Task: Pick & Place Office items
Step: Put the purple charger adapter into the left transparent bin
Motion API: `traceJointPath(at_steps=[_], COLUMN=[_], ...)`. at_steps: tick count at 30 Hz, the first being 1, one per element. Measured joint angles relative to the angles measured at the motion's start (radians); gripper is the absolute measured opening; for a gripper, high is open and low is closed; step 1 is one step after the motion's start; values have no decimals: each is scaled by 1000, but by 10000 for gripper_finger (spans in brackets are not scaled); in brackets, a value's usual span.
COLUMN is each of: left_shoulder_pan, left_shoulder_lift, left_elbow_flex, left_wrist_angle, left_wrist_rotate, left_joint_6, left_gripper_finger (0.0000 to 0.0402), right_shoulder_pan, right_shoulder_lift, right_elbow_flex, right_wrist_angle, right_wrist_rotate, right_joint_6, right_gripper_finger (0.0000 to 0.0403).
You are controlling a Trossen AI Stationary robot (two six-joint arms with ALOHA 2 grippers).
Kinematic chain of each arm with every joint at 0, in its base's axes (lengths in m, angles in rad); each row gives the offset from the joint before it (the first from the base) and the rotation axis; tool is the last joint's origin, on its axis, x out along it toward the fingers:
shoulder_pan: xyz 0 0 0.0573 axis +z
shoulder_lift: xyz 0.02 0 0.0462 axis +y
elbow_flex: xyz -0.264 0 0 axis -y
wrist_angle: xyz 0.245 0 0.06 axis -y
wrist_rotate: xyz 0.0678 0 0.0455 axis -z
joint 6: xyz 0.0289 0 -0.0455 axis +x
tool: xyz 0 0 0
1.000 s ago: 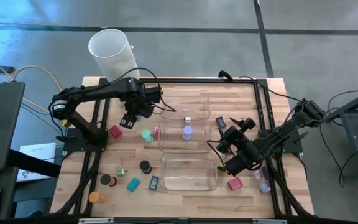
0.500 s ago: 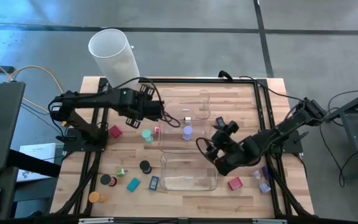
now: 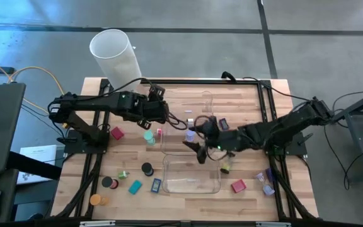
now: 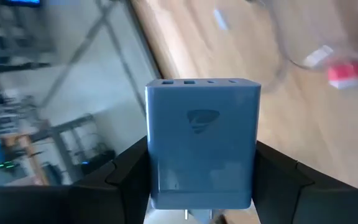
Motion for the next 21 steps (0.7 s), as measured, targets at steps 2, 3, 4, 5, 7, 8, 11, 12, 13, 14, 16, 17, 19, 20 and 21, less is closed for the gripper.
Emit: traceJointPath(at_steps=[2, 3, 4, 5, 7, 8, 11, 12, 13, 14, 16, 17, 19, 20, 21], left_shoulder_pan=[-14, -23, -31, -41, -56, -64, -83, -88, -93, -100, -110, -114, -116, -116, -116], left_shoulder_lift=[-9, -13, -22, -28, -44, -47, -55, -55, -55, -55, -55, -55, -55, -55, -55], left_elbow_flex=[0, 0, 0, 0, 0, 0, 1, 1, 1, 1, 1, 1, 1, 1, 1], left_wrist_angle=[44, 72, 103, 124, 166, 183, 230, 246, 265, 274, 286, 291, 296, 300, 304], left_wrist_rotate=[-18, -25, -35, -48, -54, -55, -58, -62, -63, -63, -70, -76, -89, -91, -92], left_joint_6=[15, 20, 20, 20, 20, 20, 19, 19, 20, 24, 35, 39, 39, 39, 38], left_gripper_finger=[205, 205, 205, 205, 205, 205, 205, 205, 205, 205, 205, 205, 205, 205, 205], right_shoulder_pan=[-32, -48, -66, -83, -112, -124, -150, -158, -165, -169, -175, -179, -184, -188, -192], right_shoulder_lift=[5, 5, 4, 3, 3, 3, 3, 3, 3, 3, 3, 3, 3, 3, 3], right_elbow_flex=[-1, -1, -1, -1, -1, -1, -1, -1, -1, -1, -1, -1, -1, -1, -1], right_wrist_angle=[24, 38, 58, 76, 118, 143, 214, 229, 243, 247, 241, 237, 241, 247, 253], right_wrist_rotate=[-15, -24, -33, -46, -77, -98, -149, -160, -162, -162, -158, -155, -154, -154, -156], right_joint_6=[13, 13, 14, 15, 14, 6, -27, -34, -42, -54, -62, -62, -63, -63, -63], right_gripper_finger=[294, 294, 294, 294, 294, 294, 294, 294, 294, 294, 294, 294, 294, 294, 294])
